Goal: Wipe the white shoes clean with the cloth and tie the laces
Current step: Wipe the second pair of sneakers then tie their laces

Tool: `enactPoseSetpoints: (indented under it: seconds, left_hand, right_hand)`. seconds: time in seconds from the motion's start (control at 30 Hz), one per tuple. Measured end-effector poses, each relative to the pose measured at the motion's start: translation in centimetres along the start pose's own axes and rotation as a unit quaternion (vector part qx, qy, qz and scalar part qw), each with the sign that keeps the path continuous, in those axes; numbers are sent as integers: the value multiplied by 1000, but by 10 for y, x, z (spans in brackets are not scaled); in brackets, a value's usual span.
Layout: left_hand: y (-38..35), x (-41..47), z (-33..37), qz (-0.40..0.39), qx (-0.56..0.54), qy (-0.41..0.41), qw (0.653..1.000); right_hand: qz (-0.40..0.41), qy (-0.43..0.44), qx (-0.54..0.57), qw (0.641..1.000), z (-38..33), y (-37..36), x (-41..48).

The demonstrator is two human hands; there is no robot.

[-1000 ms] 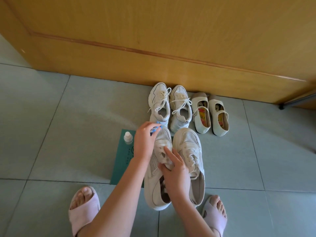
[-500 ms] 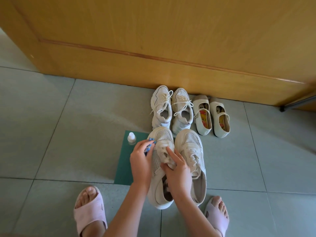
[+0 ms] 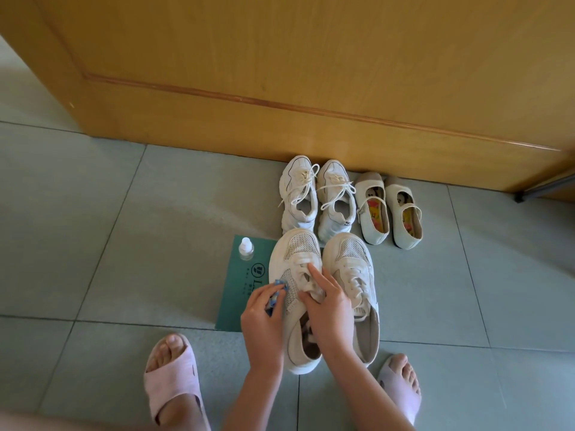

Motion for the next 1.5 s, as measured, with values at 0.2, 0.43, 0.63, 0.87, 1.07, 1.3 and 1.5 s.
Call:
enactPoseSetpoints:
  seconds: [0.2,0.43,0.63,0.87,1.07,1.3,1.5]
  left_hand:
    - [0,29,29,26,-28,-41,998]
    - [-56,121,67,-99,80,-132,983]
    - [-81,132,57,-266,183,-172,931]
    - [-44,102,41,-151,108,-190,964]
    - [-21,64,23,-81,56,-120,988]
    - [-8,33,13,-57,23,-77,995]
    - [-1,12,9,-17,3,-18,1000]
  right_hand:
    - [9,-3,12,1000,1,0,0]
    - [15,-17,27,999,0,-1,0]
    - [6,-24,20,999,-1,0,0]
    - [15,-24,13,1000,0,-1,0]
    - [18,-23,24,999,1,-3,1]
    - [11,-23,24,999,0,-2,2]
    - [7,-14,29,999,-3,-2,0]
Point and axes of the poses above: each hand's wrist, its own x-axis towards the middle knuckle, its own y-axis out of the back of the hand, z = x × y, the point moved 6 cm from there along x, towards the middle knuckle, and after that the axes turned 6 degrees about -y, right-handed, at the moved point
